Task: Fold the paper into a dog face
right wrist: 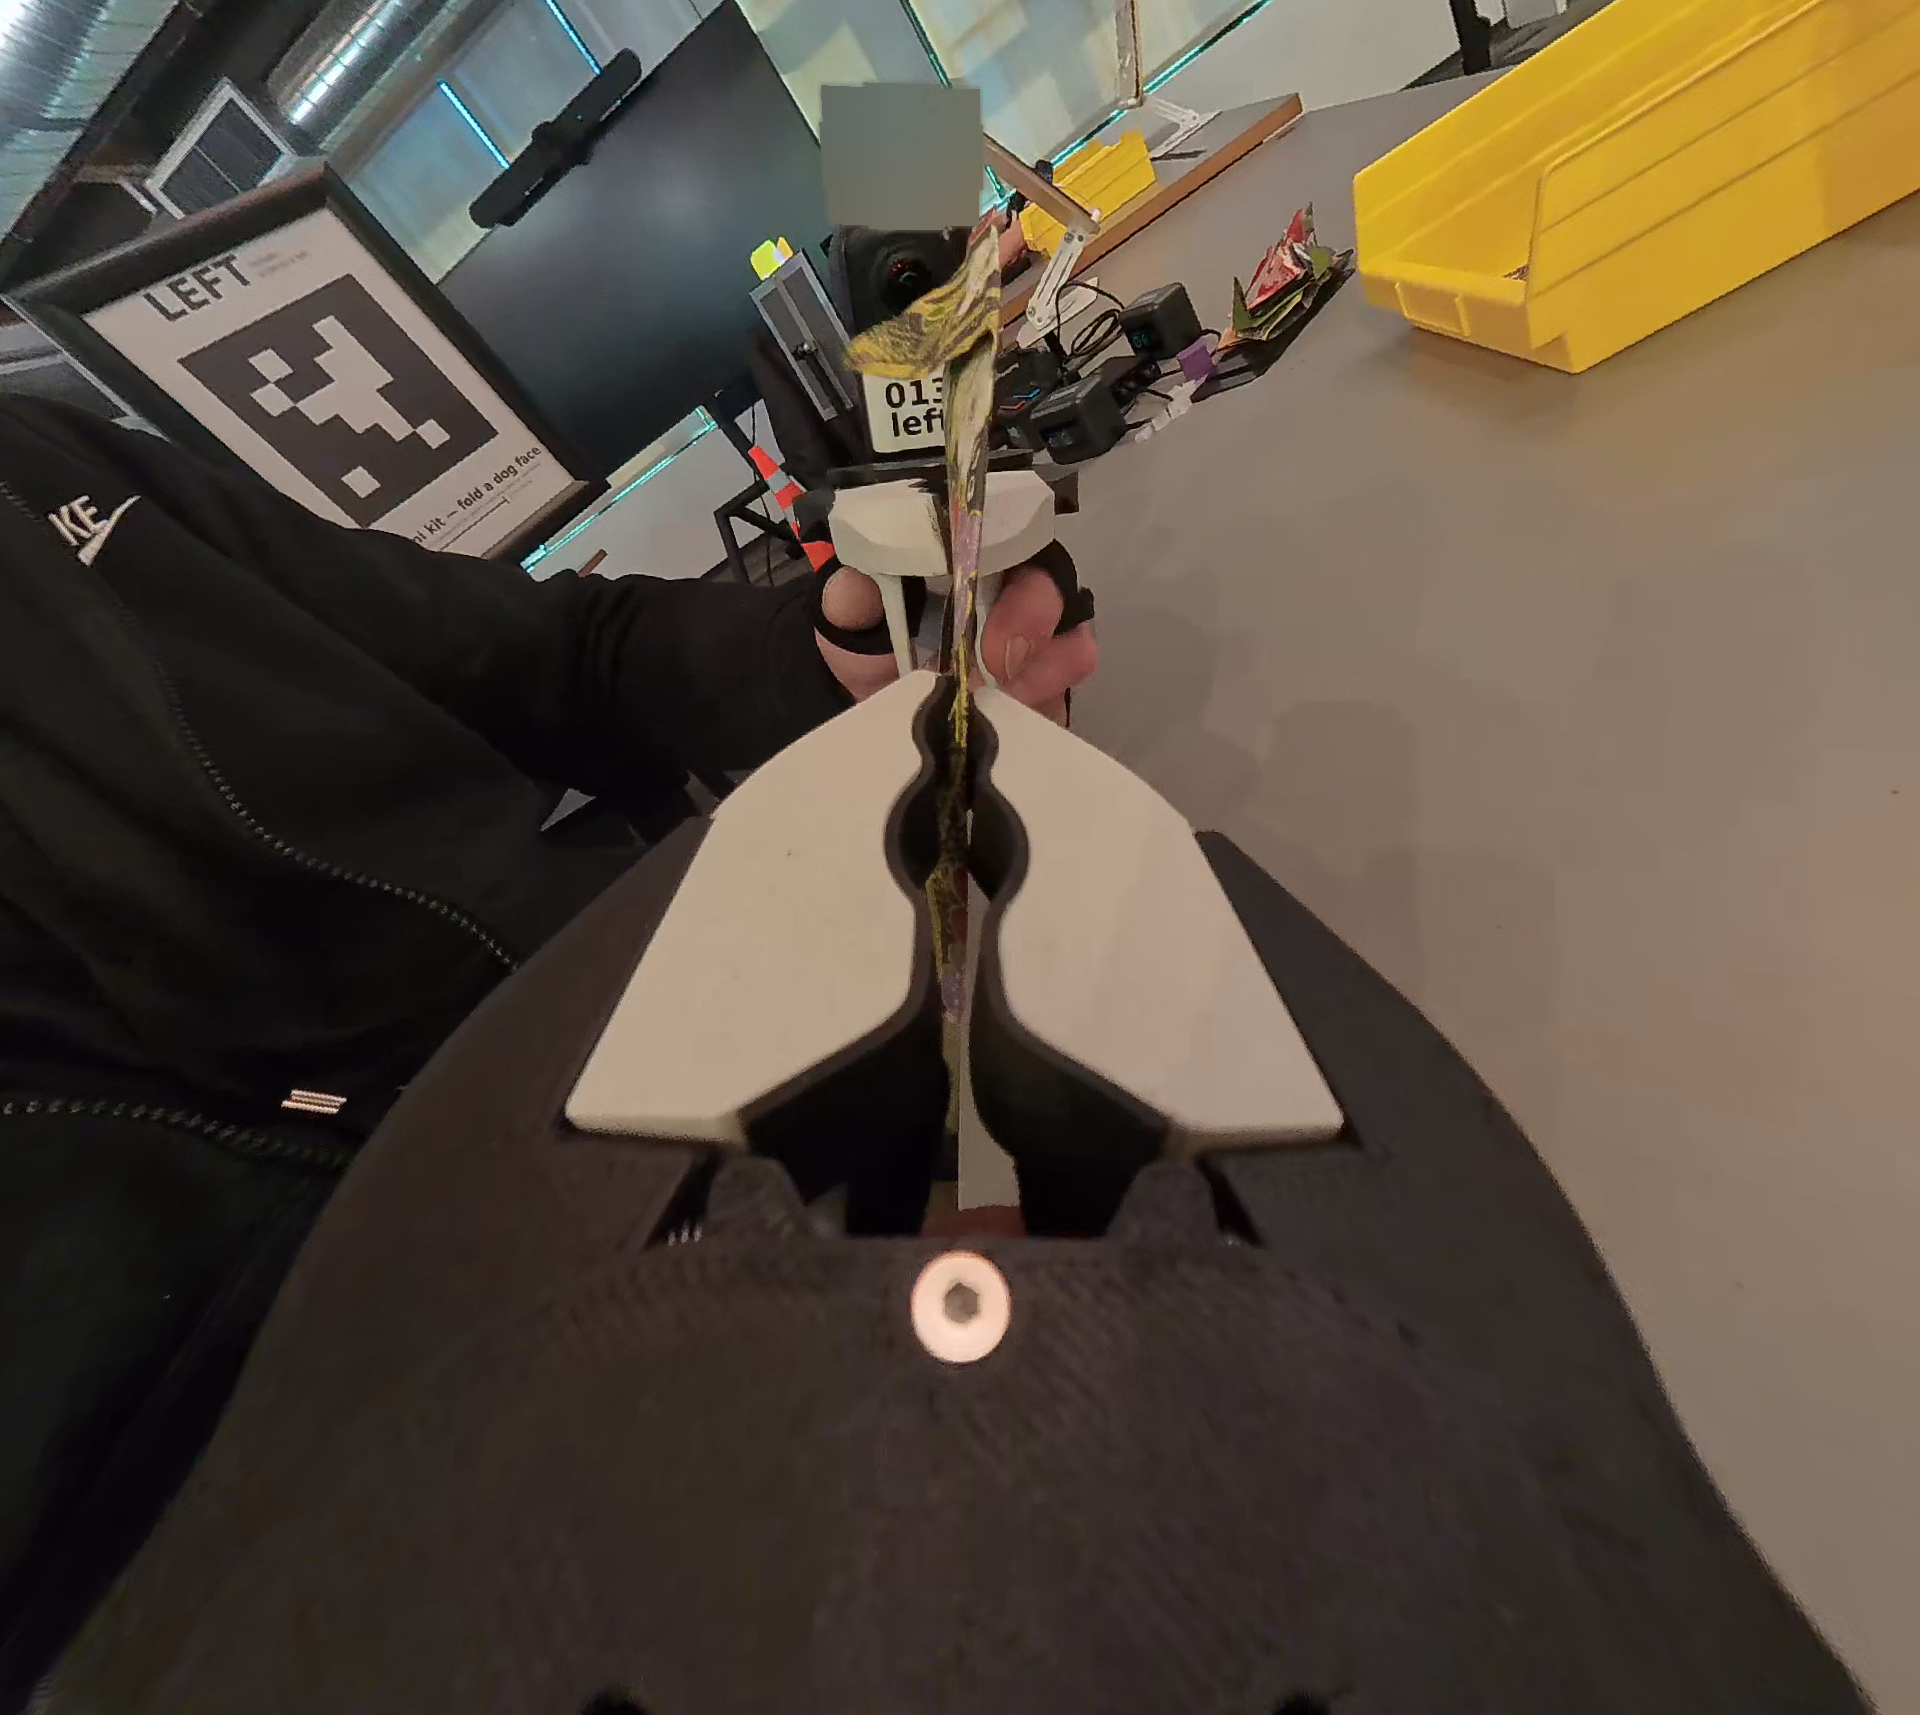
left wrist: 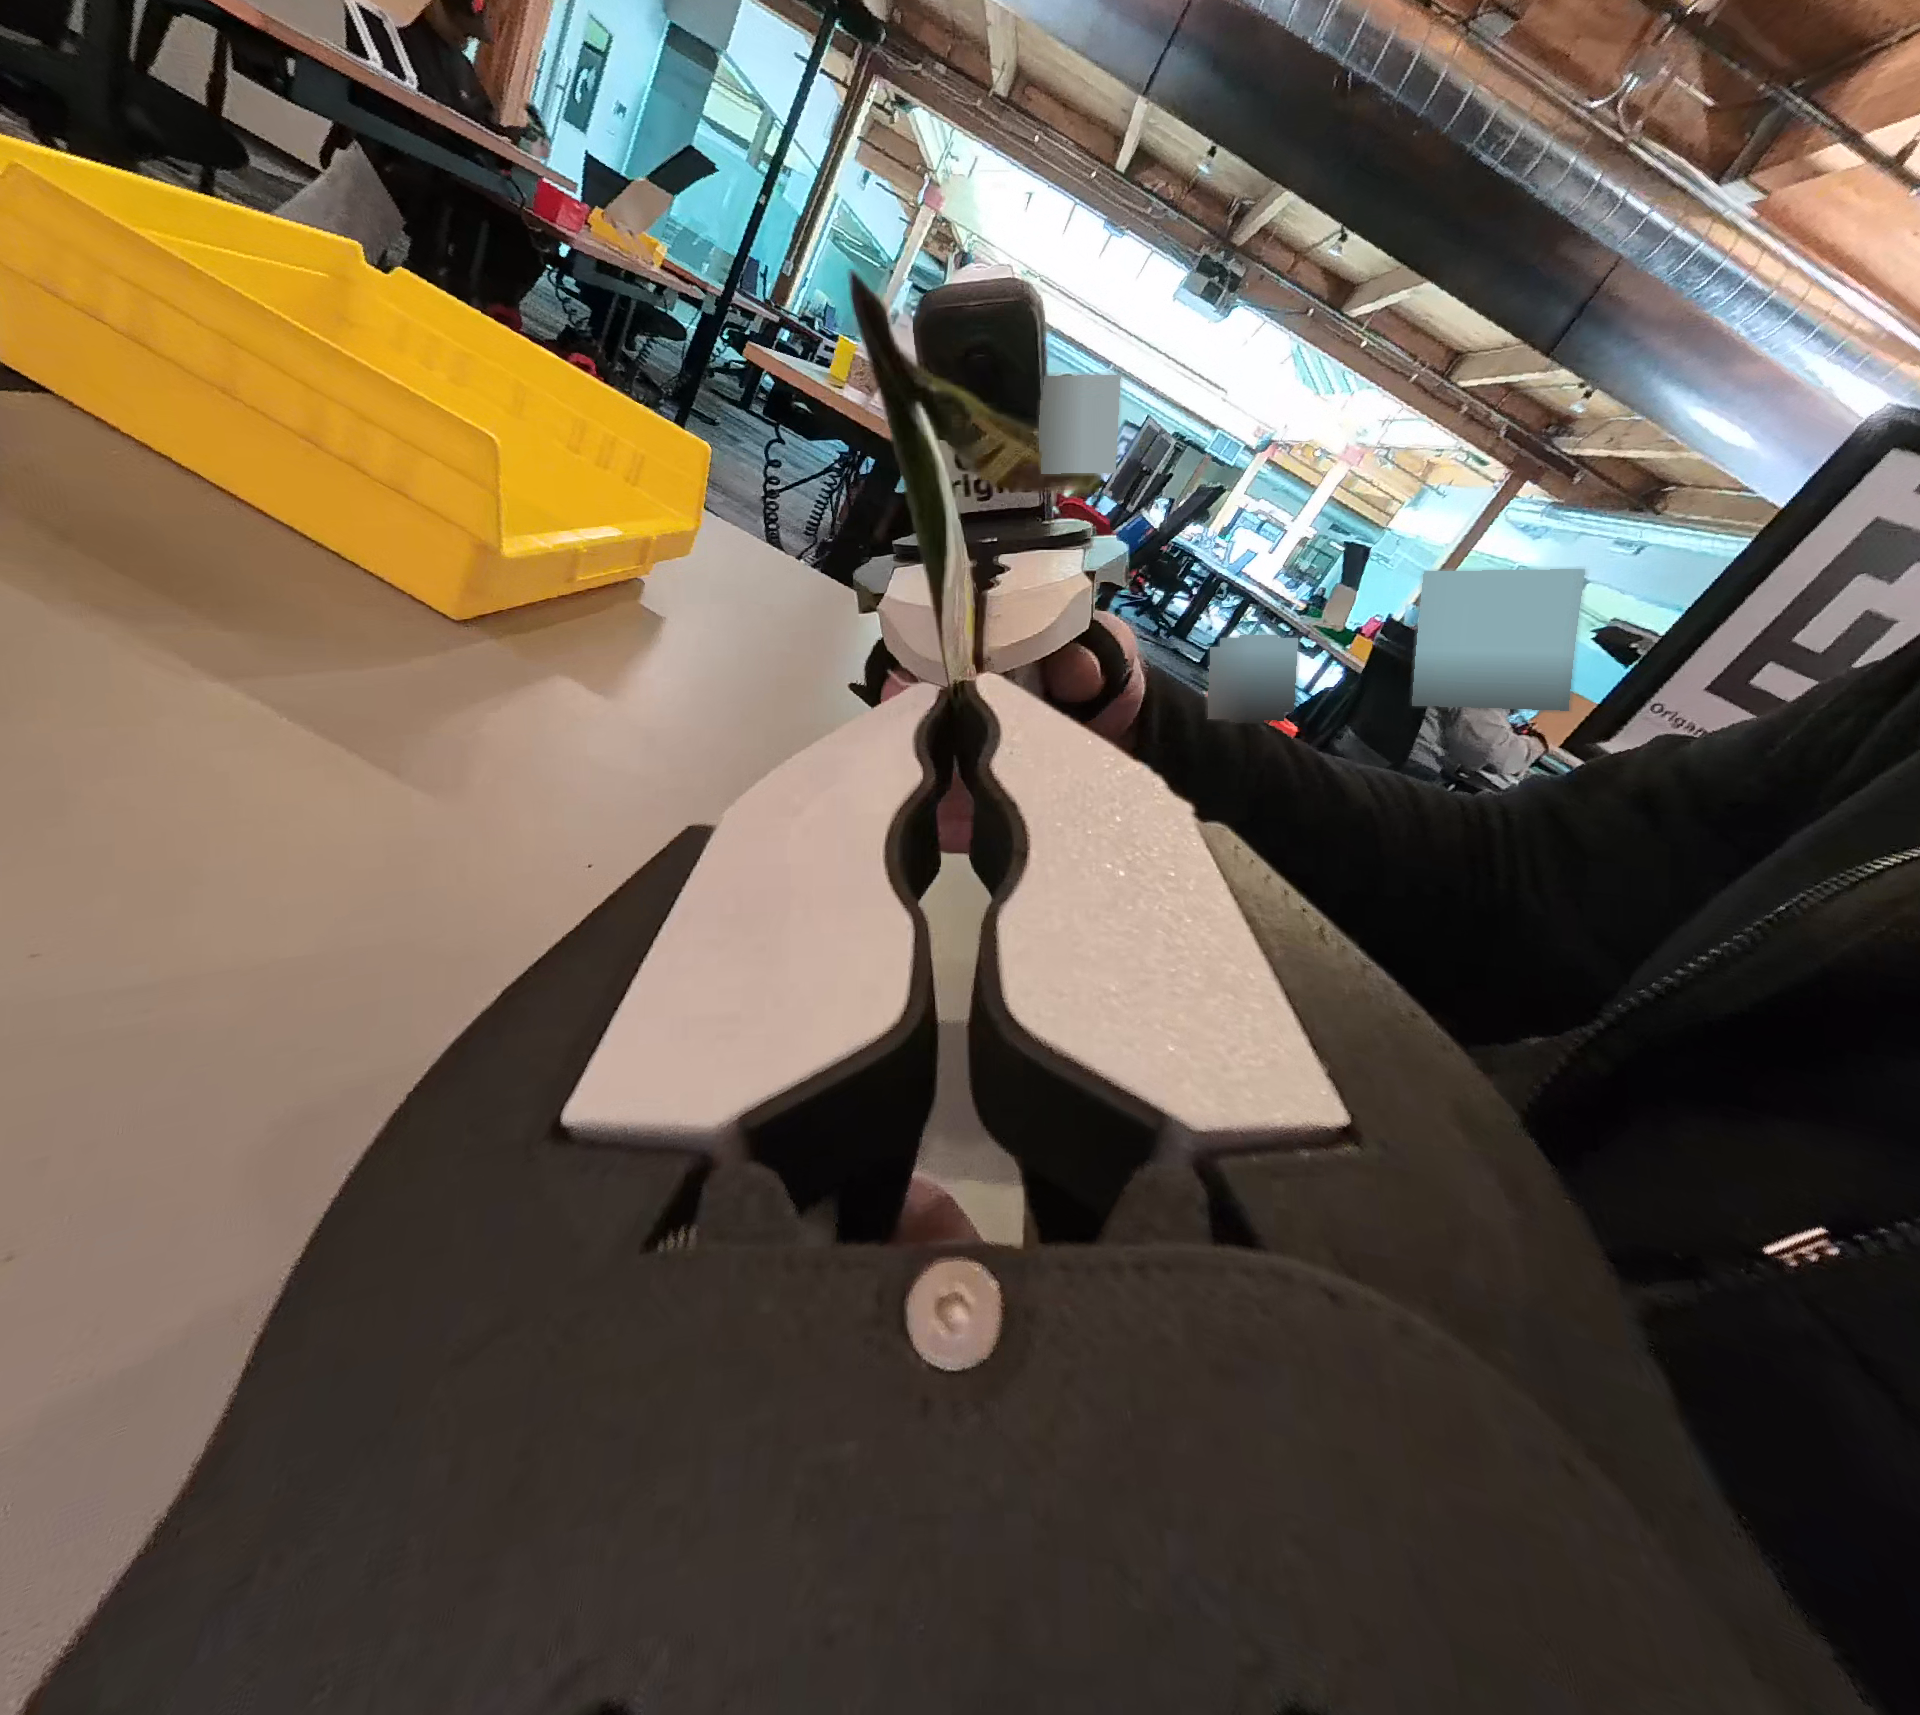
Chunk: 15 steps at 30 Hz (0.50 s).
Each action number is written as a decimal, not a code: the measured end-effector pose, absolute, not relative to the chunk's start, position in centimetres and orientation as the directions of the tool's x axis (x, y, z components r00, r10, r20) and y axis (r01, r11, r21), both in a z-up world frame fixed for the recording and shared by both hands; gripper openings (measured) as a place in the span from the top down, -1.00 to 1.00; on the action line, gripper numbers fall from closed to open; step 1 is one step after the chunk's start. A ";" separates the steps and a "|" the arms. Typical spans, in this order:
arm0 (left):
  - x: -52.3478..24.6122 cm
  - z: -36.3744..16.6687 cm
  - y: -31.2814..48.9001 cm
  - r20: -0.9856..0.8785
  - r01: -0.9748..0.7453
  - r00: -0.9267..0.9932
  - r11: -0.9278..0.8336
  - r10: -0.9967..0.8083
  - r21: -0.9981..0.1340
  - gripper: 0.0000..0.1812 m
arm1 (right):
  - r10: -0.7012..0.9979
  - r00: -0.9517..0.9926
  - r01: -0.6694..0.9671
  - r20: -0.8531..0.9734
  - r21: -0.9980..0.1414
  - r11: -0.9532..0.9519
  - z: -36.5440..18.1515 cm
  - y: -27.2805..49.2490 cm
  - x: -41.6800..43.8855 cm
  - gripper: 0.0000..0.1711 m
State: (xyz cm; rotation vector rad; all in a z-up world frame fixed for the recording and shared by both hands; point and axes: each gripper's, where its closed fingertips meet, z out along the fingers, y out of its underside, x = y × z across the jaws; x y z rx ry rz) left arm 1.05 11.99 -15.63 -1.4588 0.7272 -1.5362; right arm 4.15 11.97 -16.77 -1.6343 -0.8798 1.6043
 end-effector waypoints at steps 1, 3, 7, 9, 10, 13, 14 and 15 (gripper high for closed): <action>1.0 -15.6 12.0 0.465 0.195 0.070 -0.445 -0.882 -0.874 1.00 | 0.837 0.014 0.008 -0.548 -0.837 -0.548 -16.8 12.0 4.1 1.00; 1.0 -15.6 12.0 0.474 0.200 0.061 -0.454 -0.879 -0.868 1.00 | 0.835 0.006 0.011 -0.550 -0.835 -0.550 -16.8 11.8 4.1 1.00; 0.9 -15.5 12.5 0.486 0.207 0.052 -0.466 -0.873 -0.860 1.00 | 0.839 0.050 -0.014 -0.542 -0.840 -0.542 -16.5 12.6 4.5 0.94; 1.1 -15.7 12.5 0.480 0.185 0.052 -0.464 -0.876 -0.866 1.00 | 0.850 0.064 0.021 -0.522 -0.851 -0.524 -16.8 12.5 4.5 0.99; 1.1 -15.8 12.5 0.485 0.174 0.039 -0.472 -0.873 -0.864 1.00 | 0.860 0.083 0.039 -0.503 -0.861 -0.507 -17.0 12.5 4.5 1.00; 0.8 -16.4 13.1 0.534 0.178 0.030 -0.521 -0.845 -0.835 1.00 | 0.865 0.095 0.060 -0.493 -0.864 -0.499 -17.0 12.6 4.2 1.00; 0.7 -16.7 13.6 0.546 0.187 0.048 -0.530 -0.836 -0.827 0.91 | 0.862 0.103 0.054 -0.496 -0.863 -0.502 -16.8 13.0 4.3 1.00; 0.5 -16.9 14.1 0.556 0.194 0.068 -0.536 -0.828 -0.822 0.79 | 0.859 0.098 0.035 -0.503 -0.861 -0.508 -16.4 13.3 4.5 1.00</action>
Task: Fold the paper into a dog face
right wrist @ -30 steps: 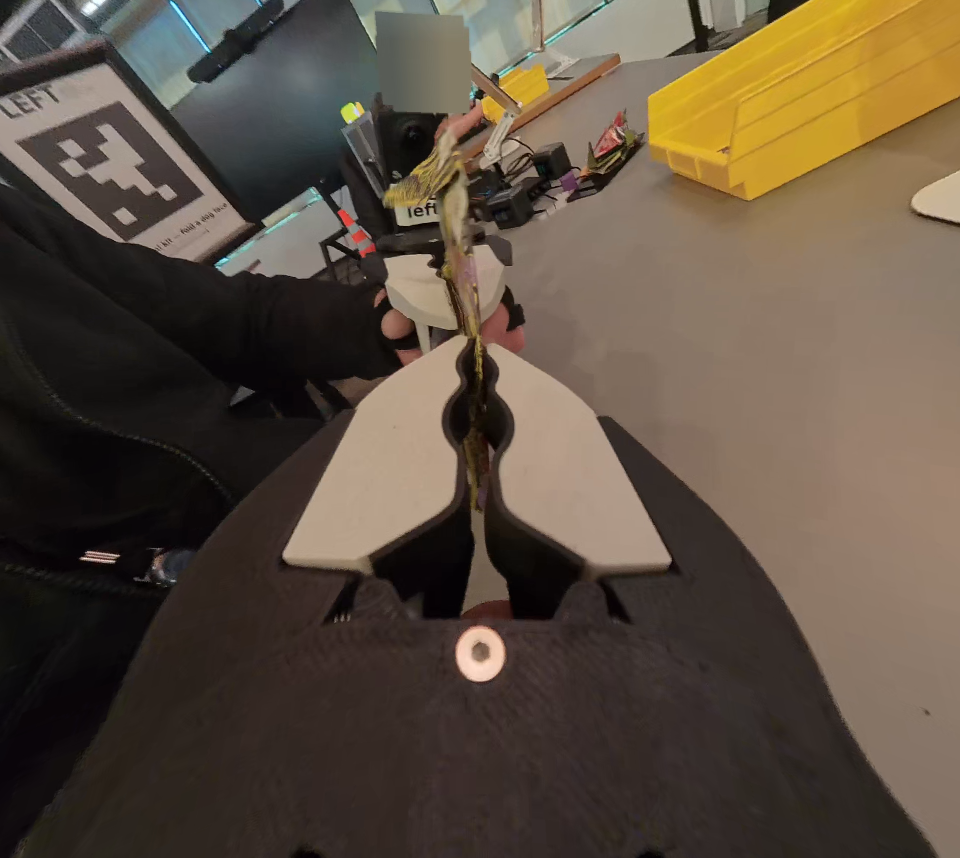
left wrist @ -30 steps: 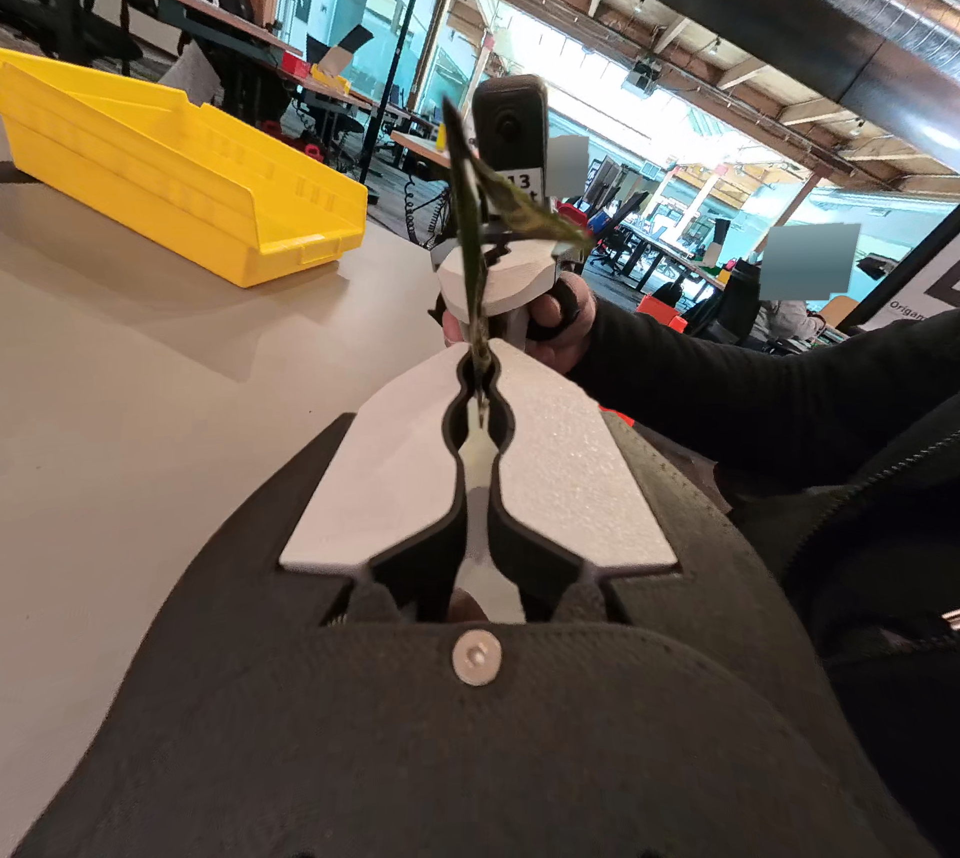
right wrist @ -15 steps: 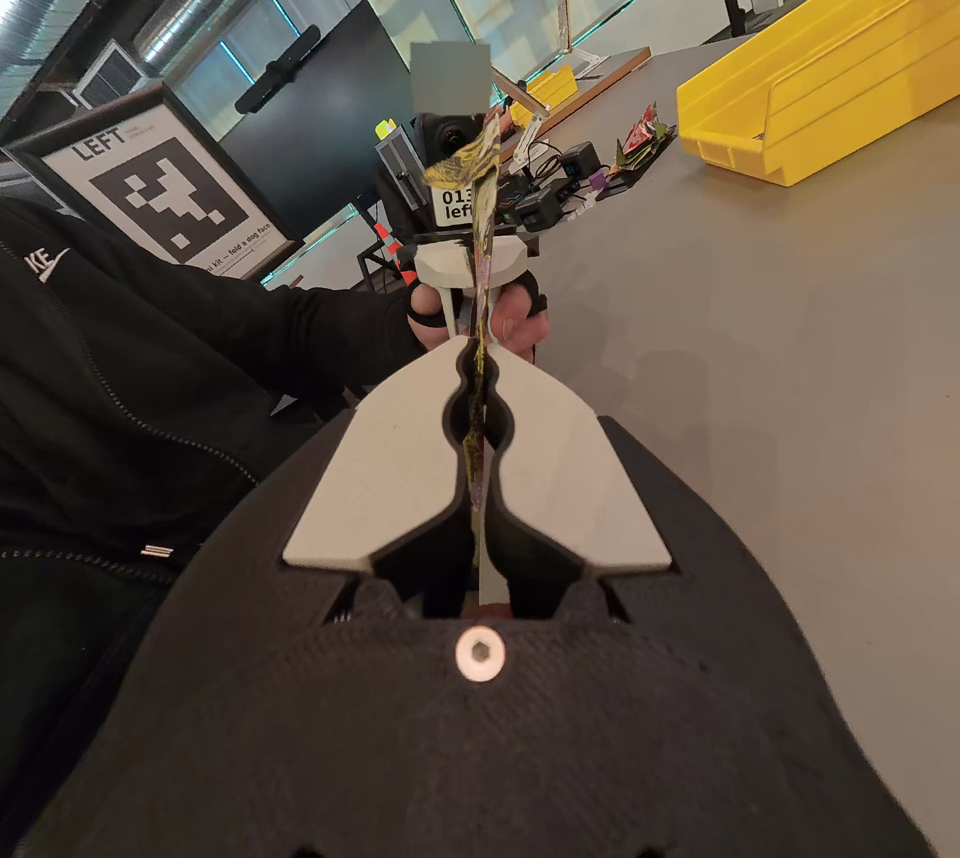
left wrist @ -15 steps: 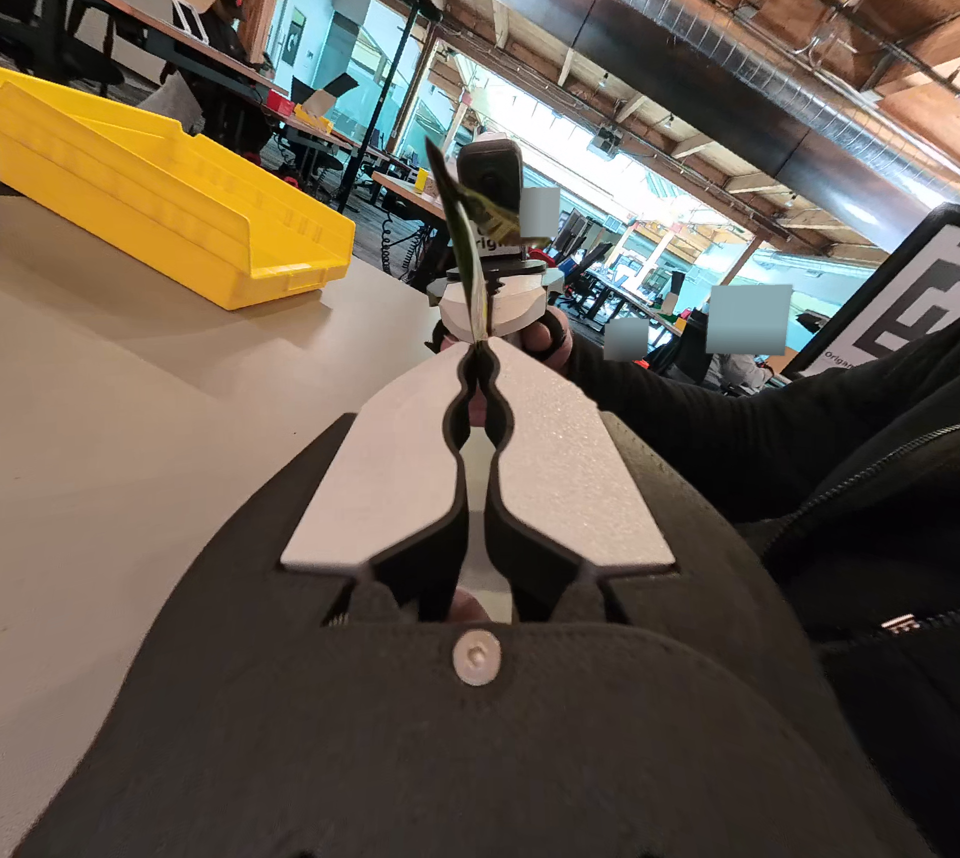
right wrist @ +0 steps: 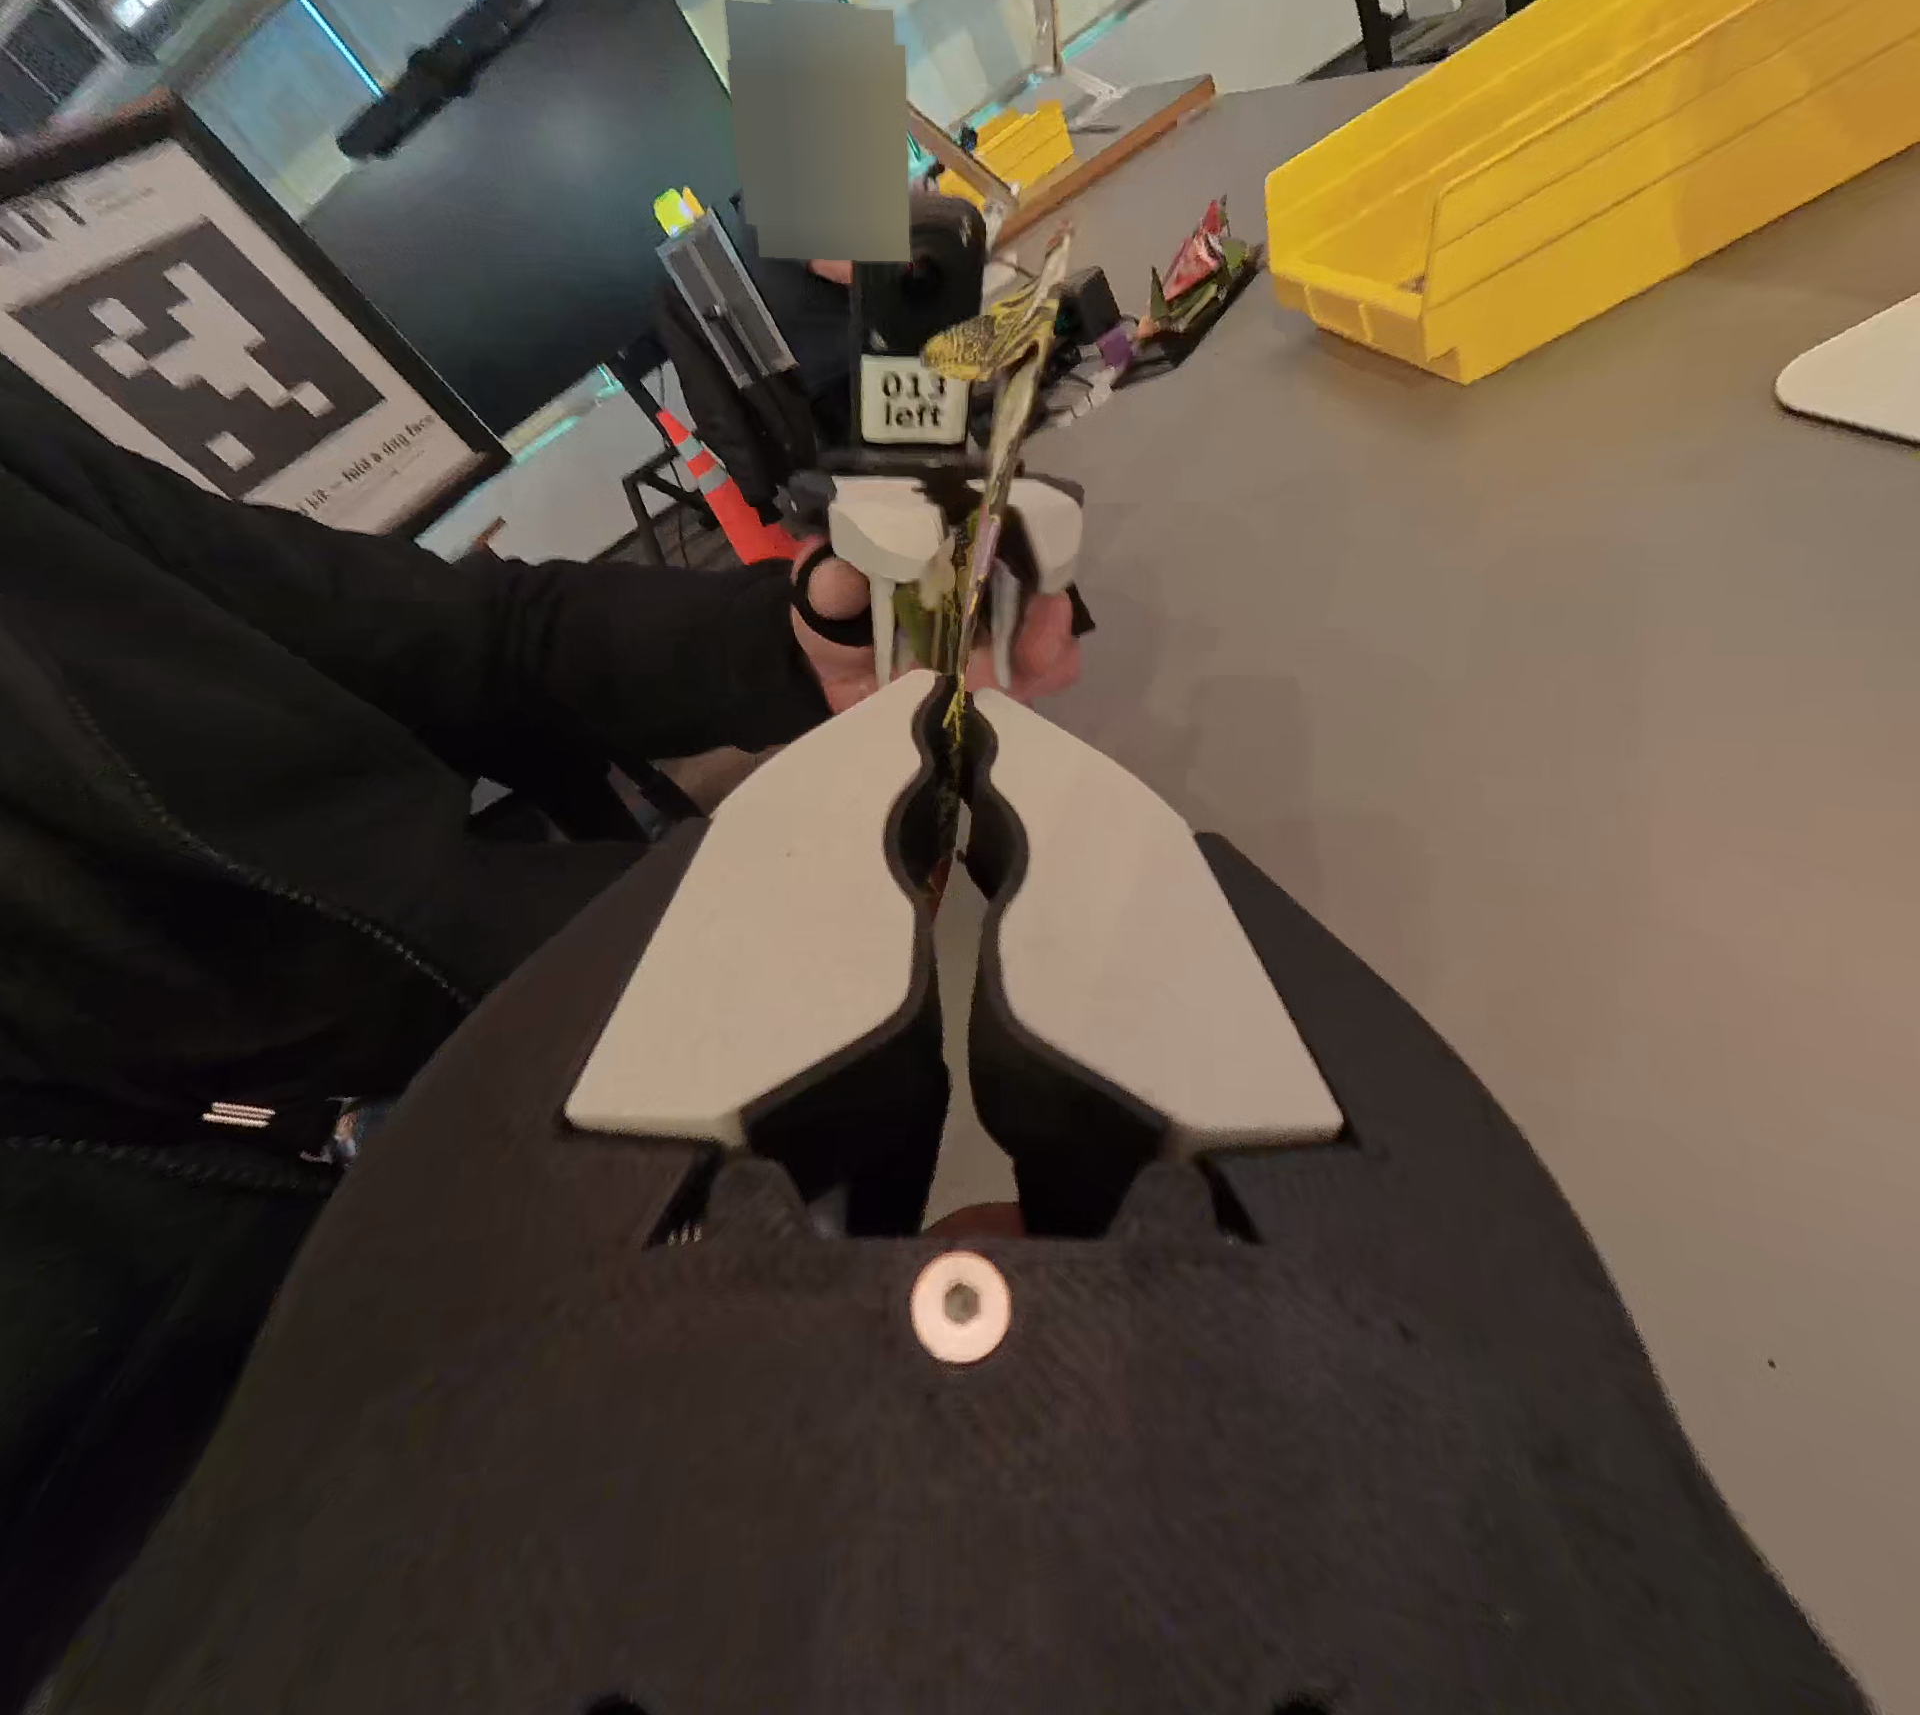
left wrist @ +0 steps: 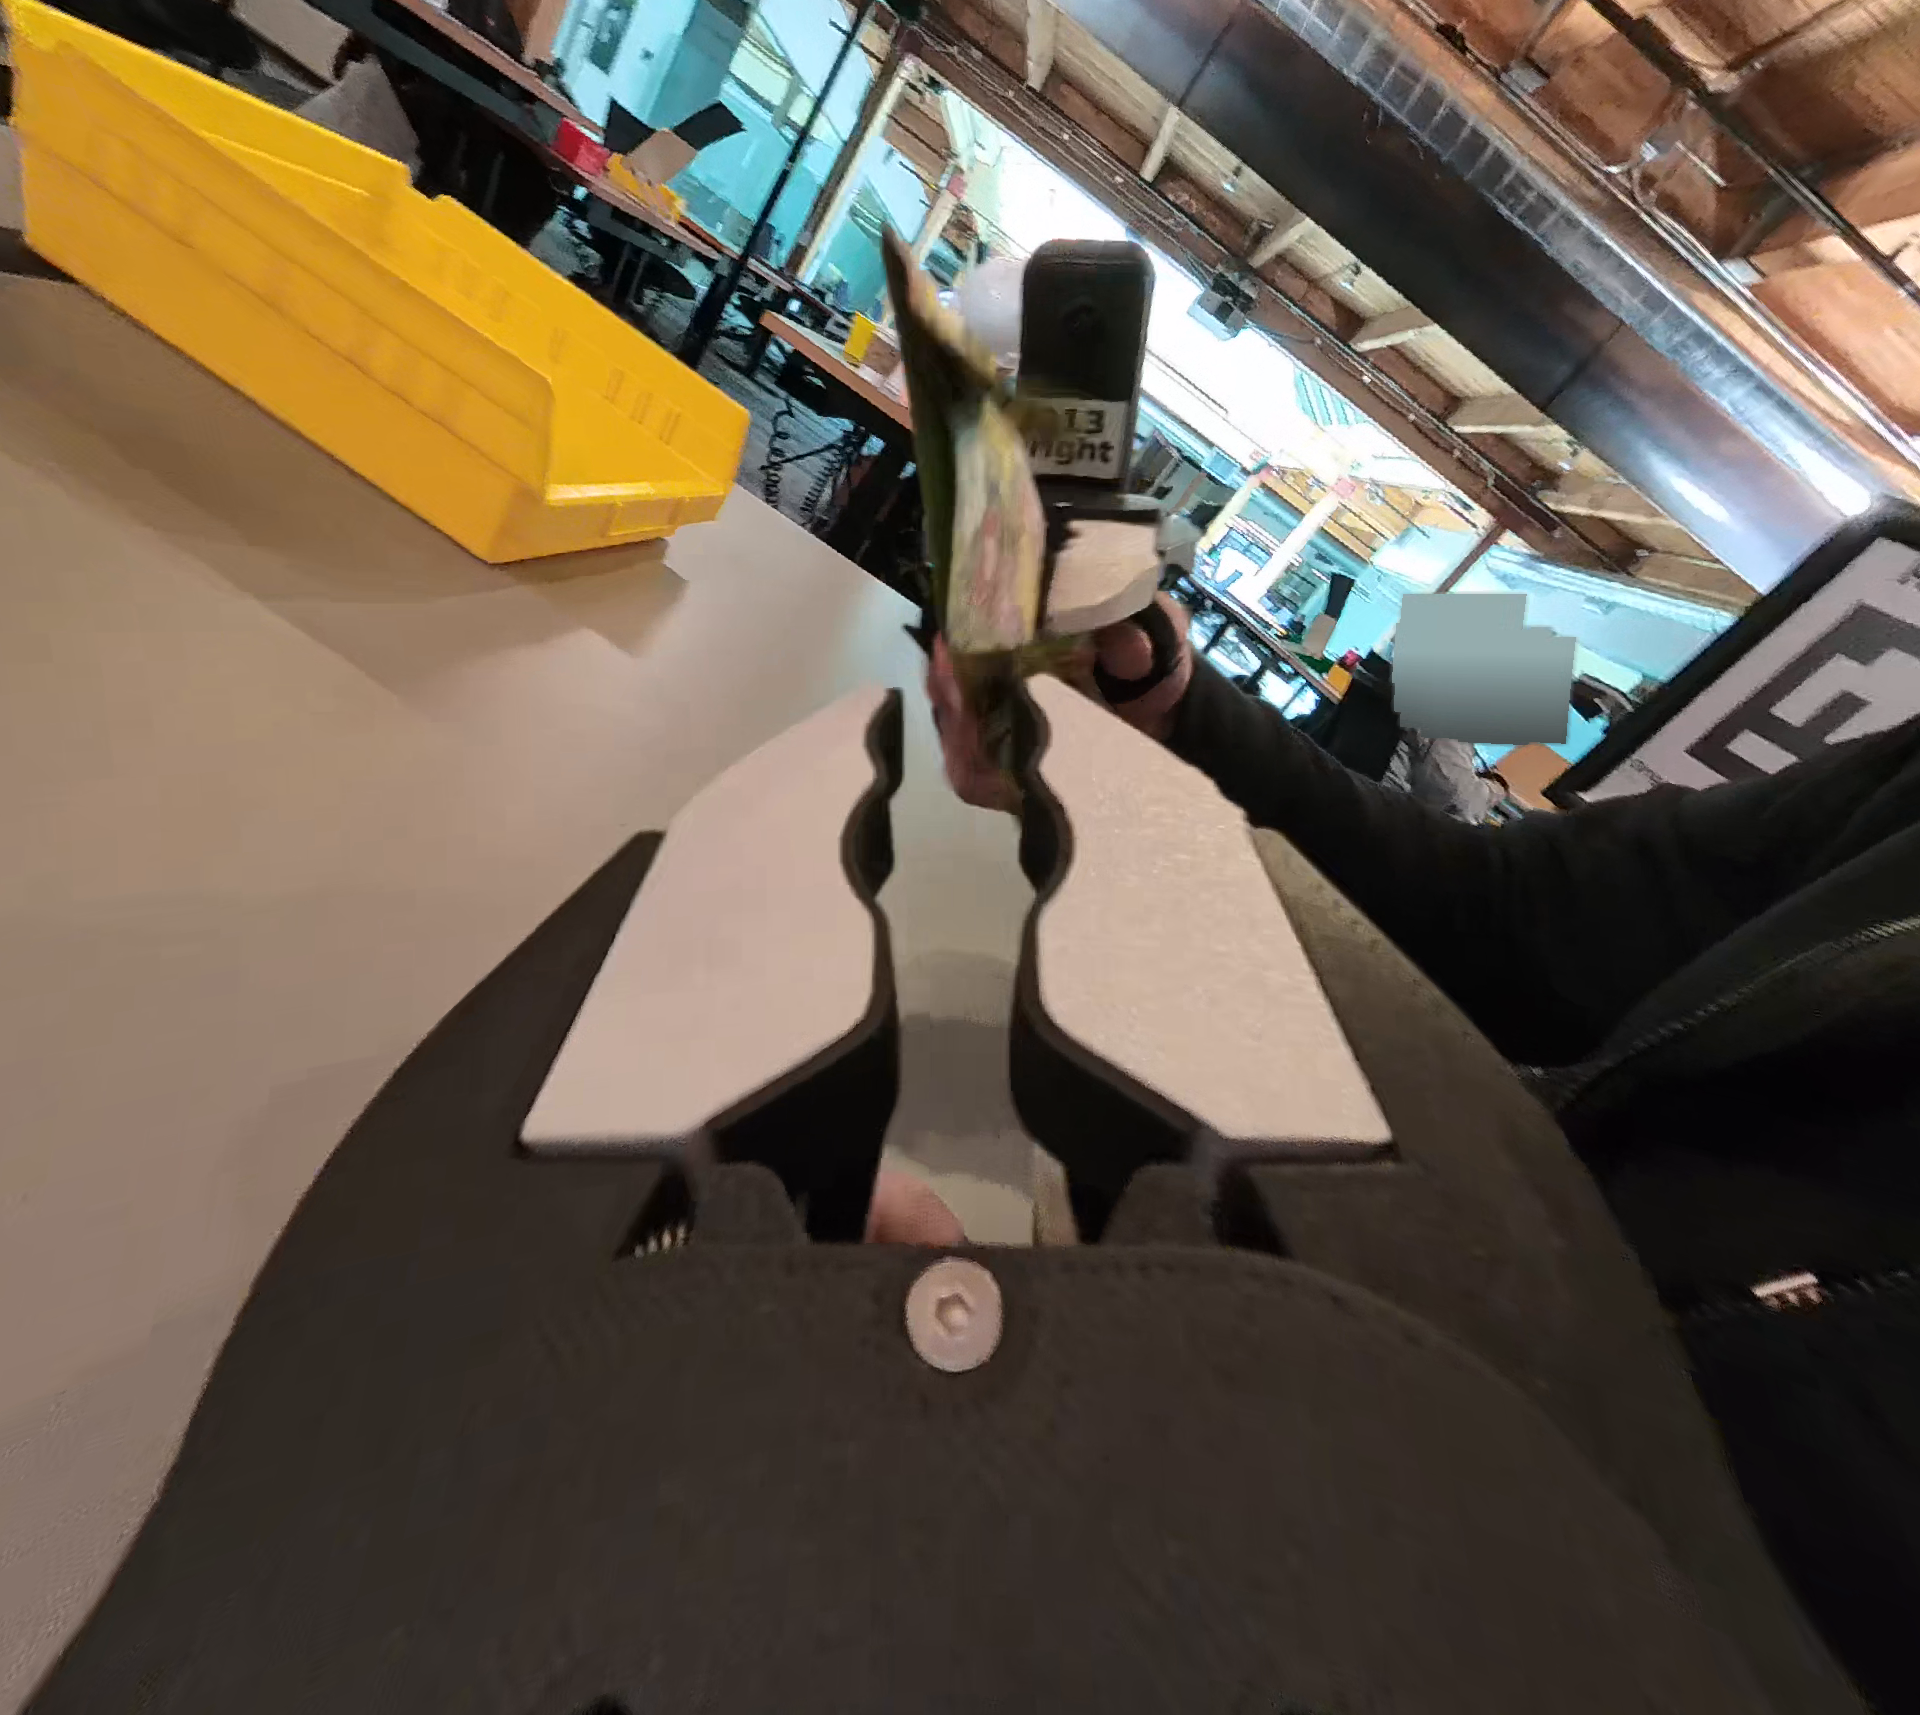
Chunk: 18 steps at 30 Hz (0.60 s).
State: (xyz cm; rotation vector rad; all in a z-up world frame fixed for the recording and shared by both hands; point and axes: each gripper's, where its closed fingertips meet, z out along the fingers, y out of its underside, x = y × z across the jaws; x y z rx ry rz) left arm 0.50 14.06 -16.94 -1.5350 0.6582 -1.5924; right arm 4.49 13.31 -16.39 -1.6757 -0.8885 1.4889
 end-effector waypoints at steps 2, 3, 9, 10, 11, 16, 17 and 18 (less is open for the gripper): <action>-0.3 -16.8 14.9 0.564 0.235 0.094 -0.532 -0.821 -0.814 0.71 | 0.859 0.127 0.011 -0.496 -0.865 -0.501 -15.6 14.4 5.5 1.00; -0.7 -16.8 15.2 0.560 0.245 0.112 -0.523 -0.821 -0.816 0.67 | 0.860 0.142 0.001 -0.490 -0.869 -0.495 -15.0 15.1 6.2 1.00; -2.1 -16.9 16.3 0.541 0.246 0.167 -0.496 -0.824 -0.832 0.70 | 0.795 0.372 -0.066 -0.479 -0.868 -0.493 -12.4 22.3 13.5 1.00; -2.2 -17.0 16.4 0.545 0.252 0.171 -0.498 -0.821 -0.830 0.70 | 0.767 0.431 -0.090 -0.475 -0.869 -0.487 -12.0 24.0 15.3 1.00; -2.3 -17.2 16.6 0.548 0.256 0.177 -0.499 -0.818 -0.828 0.72 | 0.724 0.504 -0.124 -0.471 -0.869 -0.479 -11.7 26.0 17.4 1.00; -2.6 -18.0 17.2 0.552 0.247 0.207 -0.503 -0.808 -0.828 0.79 | 0.423 0.833 -0.130 -0.356 -0.870 -0.476 -13.6 34.0 27.5 1.00; -2.6 -18.2 17.2 0.556 0.247 0.206 -0.507 -0.805 -0.826 0.79 | 0.377 0.862 -0.112 -0.339 -0.852 -0.511 -15.0 35.2 28.8 1.00; -2.5 -18.4 17.3 0.560 0.243 0.207 -0.512 -0.803 -0.824 0.79 | 0.338 0.875 -0.114 -0.347 -0.825 -0.553 -16.4 36.3 29.6 1.00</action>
